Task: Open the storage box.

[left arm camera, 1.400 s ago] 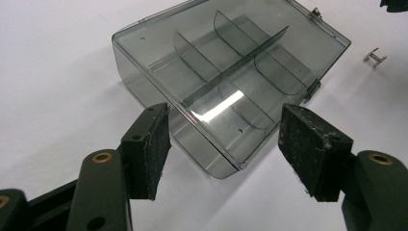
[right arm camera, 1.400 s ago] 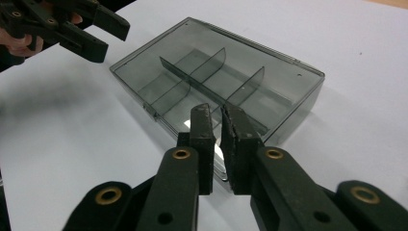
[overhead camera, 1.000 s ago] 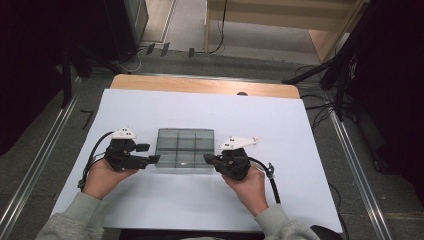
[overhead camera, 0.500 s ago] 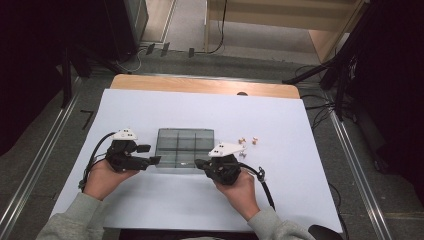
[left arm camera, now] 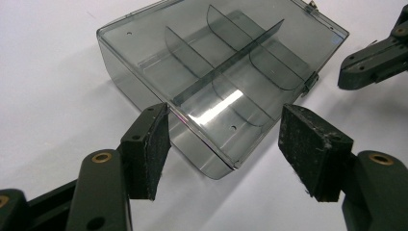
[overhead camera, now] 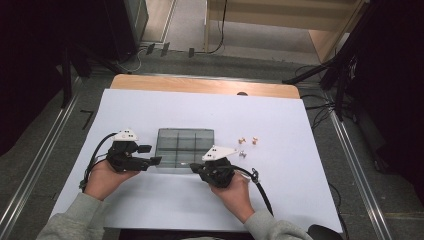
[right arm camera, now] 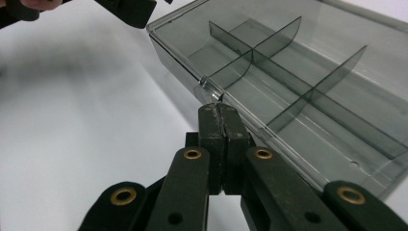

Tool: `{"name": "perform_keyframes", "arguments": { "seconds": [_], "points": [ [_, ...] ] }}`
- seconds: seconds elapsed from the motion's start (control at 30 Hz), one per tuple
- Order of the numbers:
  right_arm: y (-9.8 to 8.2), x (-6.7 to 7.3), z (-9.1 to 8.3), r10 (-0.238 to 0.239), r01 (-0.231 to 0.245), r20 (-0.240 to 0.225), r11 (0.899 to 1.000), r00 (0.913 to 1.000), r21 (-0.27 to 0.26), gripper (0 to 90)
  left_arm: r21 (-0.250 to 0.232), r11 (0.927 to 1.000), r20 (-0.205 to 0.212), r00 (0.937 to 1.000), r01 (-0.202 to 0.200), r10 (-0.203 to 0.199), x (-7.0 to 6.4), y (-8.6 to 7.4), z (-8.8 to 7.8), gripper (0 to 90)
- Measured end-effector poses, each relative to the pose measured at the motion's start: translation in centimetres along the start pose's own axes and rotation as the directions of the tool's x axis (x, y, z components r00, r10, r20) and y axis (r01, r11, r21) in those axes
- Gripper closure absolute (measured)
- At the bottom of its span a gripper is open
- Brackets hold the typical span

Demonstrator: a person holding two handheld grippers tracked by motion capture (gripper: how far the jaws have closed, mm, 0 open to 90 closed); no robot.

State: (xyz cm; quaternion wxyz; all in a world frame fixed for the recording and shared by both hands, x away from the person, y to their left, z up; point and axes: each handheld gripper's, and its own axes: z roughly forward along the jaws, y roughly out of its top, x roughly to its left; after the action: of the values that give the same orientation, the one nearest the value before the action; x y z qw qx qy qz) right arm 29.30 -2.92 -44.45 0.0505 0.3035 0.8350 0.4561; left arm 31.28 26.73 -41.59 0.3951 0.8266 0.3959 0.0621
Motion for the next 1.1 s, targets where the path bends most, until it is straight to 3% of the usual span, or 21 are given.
{"name": "perform_keyframes", "arguments": {
  "seconds": [0.1,0.27,0.57,1.1],
  "points": [
    [-0.4,0.1,0.6,0.012,-0.012,-0.003,1.0,0.9999,-0.001,90.0,-0.004,1.0,0.015,0.9999,0.009,-0.009,0.2,0.0,0.1,36.7],
    [-0.7,0.3,1.3,0.005,-0.005,0.004,1.0,1.0,0.003,90.0,0.004,1.0,0.011,0.9999,0.005,-0.006,0.2,-0.1,0.3,36.7],
    [-1.1,0.3,2.8,0.036,-0.036,0.003,0.999,0.9994,0.023,90.0,-0.012,0.9999,0.007,0.9999,0.008,-0.008,0.2,-0.2,0.3,36.3],
    [-1.1,0.4,3.6,0.073,-0.073,-0.003,0.997,0.9974,-0.01,90.0,-0.004,1.0,0.002,1.0,-0.005,0.005,0.1,-0.3,0.3,36.3]
  ]
}}
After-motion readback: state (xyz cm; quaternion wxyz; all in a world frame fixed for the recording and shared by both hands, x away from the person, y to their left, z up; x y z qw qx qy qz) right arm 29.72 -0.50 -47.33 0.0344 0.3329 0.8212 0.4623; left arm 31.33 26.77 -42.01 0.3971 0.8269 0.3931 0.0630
